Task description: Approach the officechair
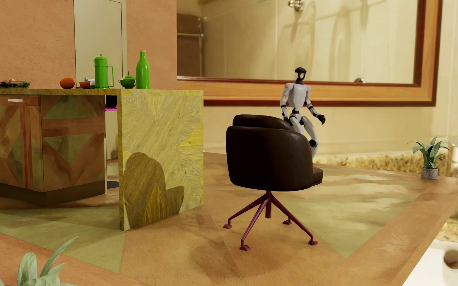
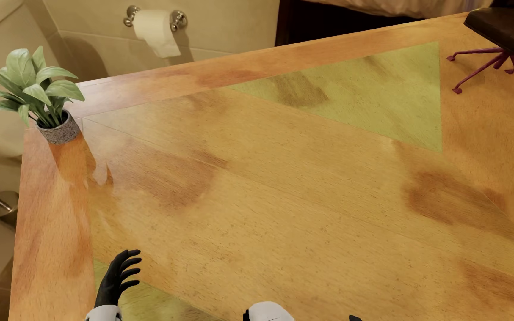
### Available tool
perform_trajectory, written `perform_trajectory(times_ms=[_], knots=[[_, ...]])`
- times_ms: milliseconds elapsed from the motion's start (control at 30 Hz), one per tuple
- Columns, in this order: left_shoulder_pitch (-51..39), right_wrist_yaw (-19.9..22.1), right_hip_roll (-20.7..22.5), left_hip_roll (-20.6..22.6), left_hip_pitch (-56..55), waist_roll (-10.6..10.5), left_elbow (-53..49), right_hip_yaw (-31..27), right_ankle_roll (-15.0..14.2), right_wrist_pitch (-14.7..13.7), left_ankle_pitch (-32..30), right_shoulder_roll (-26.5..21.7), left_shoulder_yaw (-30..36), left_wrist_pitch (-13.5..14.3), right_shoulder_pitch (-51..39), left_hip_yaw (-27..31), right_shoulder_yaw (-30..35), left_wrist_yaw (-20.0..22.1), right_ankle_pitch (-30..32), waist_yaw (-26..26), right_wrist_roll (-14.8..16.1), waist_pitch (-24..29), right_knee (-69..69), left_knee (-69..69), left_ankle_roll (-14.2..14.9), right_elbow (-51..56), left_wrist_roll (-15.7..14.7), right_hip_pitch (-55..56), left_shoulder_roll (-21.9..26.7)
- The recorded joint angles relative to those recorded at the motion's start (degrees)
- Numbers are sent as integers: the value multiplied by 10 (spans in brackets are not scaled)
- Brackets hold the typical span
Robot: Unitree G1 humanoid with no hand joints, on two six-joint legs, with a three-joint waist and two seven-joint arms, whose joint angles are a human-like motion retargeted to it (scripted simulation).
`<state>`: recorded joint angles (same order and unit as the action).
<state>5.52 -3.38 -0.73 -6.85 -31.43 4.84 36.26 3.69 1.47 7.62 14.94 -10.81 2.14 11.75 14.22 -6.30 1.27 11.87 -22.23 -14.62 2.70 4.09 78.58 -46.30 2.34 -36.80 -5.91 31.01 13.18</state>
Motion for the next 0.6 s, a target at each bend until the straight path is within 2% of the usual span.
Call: perform_trajectory(times_ms=[33,67,100,133,167,200,267,300,333,367,400,433,467,500,533,567,600], knots=[[-4,5,-14,-7,36,26,-17,6,-13,27,16,5,22,-18,18,-14,-3,10,-42,-19,-7,-6,-55,18,32,9,-9,15,-12],[-30,14,-24,-11,74,42,-29,7,-23,49,31,19,45,-60,39,-24,-24,7,-68,-26,-24,-9,-141,31,12,18,-7,8,-29],[-41,24,-33,-20,101,48,-48,3,-17,60,60,14,54,-100,39,-34,-14,-8,-67,-31,-41,-18,-218,23,27,12,8,-1,-35],[-53,37,-39,-28,105,40,-40,7,1,58,90,-3,60,-120,41,-25,3,-27,-18,-18,-51,-24,-265,-31,35,-7,31,-20,-48],[-48,56,-27,-33,57,21,-34,3,5,44,35,-15,59,-129,39,11,43,-47,-34,13,-54,-25,-253,-160,41,-43,57,-33,-59],[-22,74,-17,-10,8,-11,-15,-2,1,22,-24,-8,45,-127,34,57,46,-68,-54,54,-48,-28,-256,-235,48,-64,86,-55,-68],[53,93,3,17,-52,-83,-5,-16,-10,-19,34,1,10,-135,4,94,28,-108,-85,123,-19,-36,-286,-209,61,-25,135,-113,-47],[87,90,10,11,-69,-111,-9,-26,-17,-40,68,9,-2,-139,-17,88,21,-119,-105,136,-14,-45,-294,-141,69,12,145,-137,-32],[111,77,12,6,-64,-129,13,-37,-22,-60,64,19,-9,-128,-48,79,25,-124,-129,127,-13,-51,-286,-54,78,28,146,-155,-17],[115,53,6,6,-36,-119,18,-56,-12,-74,25,36,-1,-122,-84,60,40,-119,-126,98,-11,-39,-228,-55,62,17,133,-152,4],[82,17,-2,6,4,-97,5,-55,18,-82,43,27,-8,-119,-81,39,41,-100,-44,75,-2,-21,-137,-40,8,0,103,-118,16],[46,-17,-16,7,38,-69,-2,-43,41,-80,56,22,-15,-107,-42,19,14,-74,23,51,7,-17,-80,-20,21,9,68,-77,21],[7,-39,-32,4,77,-44,-18,-22,41,-65,69,-5,-14,-102,-13,3,8,-45,16,17,10,-11,-79,3,15,8,36,-50,11],[-29,-35,-38,-1,104,-24,-44,-5,35,-40,88,0,13,-99,28,-7,-20,-25,-27,-8,-2,-18,-136,11,28,25,14,-33,-15],[-62,-15,-39,-3,109,-2,-53,1,36,-20,101,3,47,-90,67,1,-9,-16,-46,-20,-17,-25,-225,-27,41,18,5,-34,-37],[-81,16,-25,-17,62,1,-28,-1,5,-4,53,-15,55,-75,69,24,40,-21,-70,-10,-29,-30,-246,-145,59,-49,11,-47,-72],[-56,47,-13,3,19,-7,-14,-8,4,12,24,-14,86,-64,62,58,45,-41,-90,16,-27,-27,-252,-207,72,-73,28,-71,-64]])
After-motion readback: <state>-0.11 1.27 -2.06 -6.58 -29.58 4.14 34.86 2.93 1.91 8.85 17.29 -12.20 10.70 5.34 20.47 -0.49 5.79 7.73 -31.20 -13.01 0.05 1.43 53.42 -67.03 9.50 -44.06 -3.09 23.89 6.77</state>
